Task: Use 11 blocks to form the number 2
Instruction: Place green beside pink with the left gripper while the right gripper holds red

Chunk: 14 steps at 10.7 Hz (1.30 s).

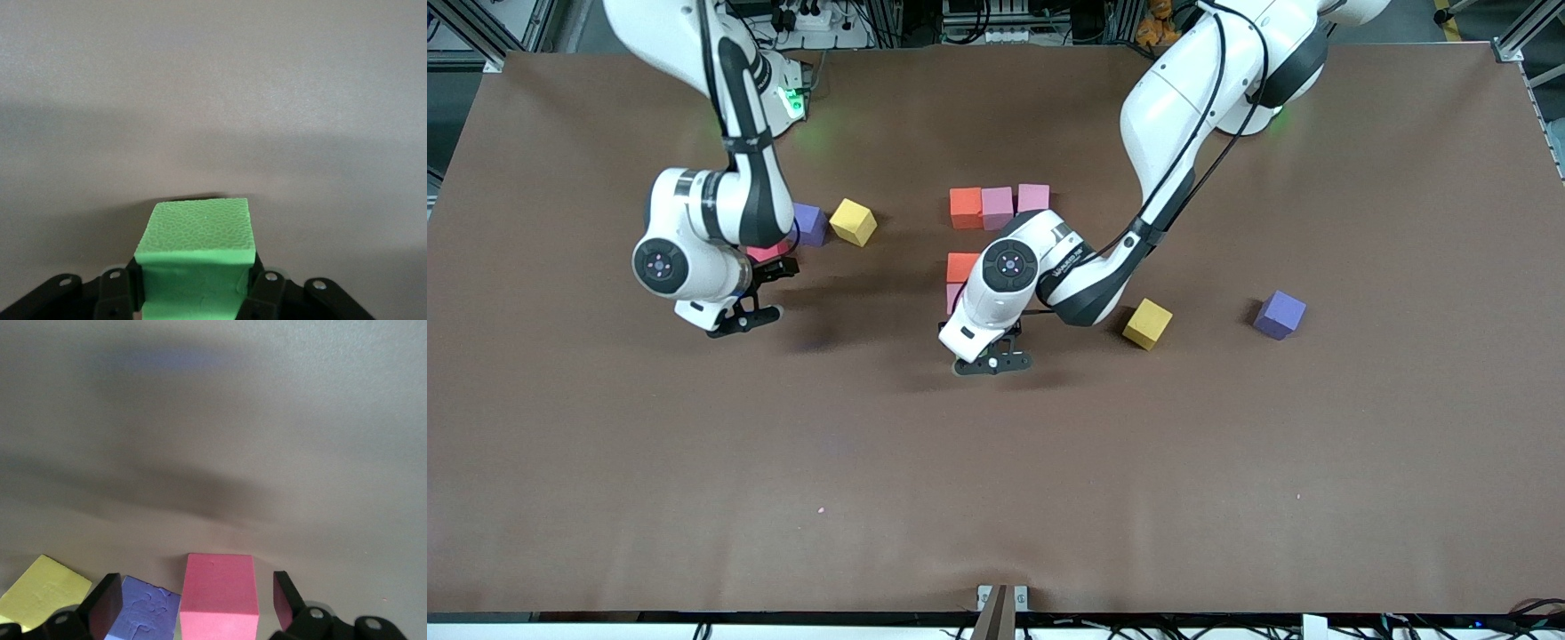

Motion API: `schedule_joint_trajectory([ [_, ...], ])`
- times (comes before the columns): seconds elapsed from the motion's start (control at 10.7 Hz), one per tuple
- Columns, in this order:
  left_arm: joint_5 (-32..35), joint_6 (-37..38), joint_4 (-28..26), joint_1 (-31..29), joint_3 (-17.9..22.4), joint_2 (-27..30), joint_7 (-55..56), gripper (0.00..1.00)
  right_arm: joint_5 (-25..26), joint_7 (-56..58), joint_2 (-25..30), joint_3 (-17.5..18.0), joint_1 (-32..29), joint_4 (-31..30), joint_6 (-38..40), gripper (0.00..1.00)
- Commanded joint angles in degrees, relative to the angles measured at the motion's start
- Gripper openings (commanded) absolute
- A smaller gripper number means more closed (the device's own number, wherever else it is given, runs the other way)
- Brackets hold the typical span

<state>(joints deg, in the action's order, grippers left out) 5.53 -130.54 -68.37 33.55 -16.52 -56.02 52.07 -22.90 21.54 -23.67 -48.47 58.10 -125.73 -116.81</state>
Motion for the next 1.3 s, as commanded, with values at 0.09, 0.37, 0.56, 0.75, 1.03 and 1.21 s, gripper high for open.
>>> schedule_joint_trajectory([
  [0.09,-0.9,1.1,1.6,0.5,0.2,-0.7,-2.2,0.53,-0.4,0.3,1.3,10.6,-10.4,0.5,1.2,1.0],
  [0.37,-1.0,1.0,1.6,0.5,0.2,-0.8,-2.2,0.54,-0.4,0.3,1.8,14.5,-14.0,-2.4,0.0,1.0],
  [0.56,-1.0,0.9,1.6,0.7,-0.2,-0.8,-2.2,0.54,0.0,0.6,3.9,14.5,-14.1,-4.3,-0.2,1.0],
  [0.75,-1.0,0.8,1.6,0.7,-0.3,-0.9,-2.2,0.54,0.3,0.6,6.4,16.3,-15.9,-7.9,-2.3,1.0],
  [1.03,-1.0,0.6,1.5,0.8,-0.2,-1.0,-2.3,0.55,2.1,0.7,7.8,16.2,-16.4,-11.0,-4.7,1.0],
  [1.21,-1.0,0.0,1.6,0.8,-0.4,-1.2,-2.3,0.56,4.7,0.8,8.6,16.1,-16.5,-12.0,-7.5,1.0],
])
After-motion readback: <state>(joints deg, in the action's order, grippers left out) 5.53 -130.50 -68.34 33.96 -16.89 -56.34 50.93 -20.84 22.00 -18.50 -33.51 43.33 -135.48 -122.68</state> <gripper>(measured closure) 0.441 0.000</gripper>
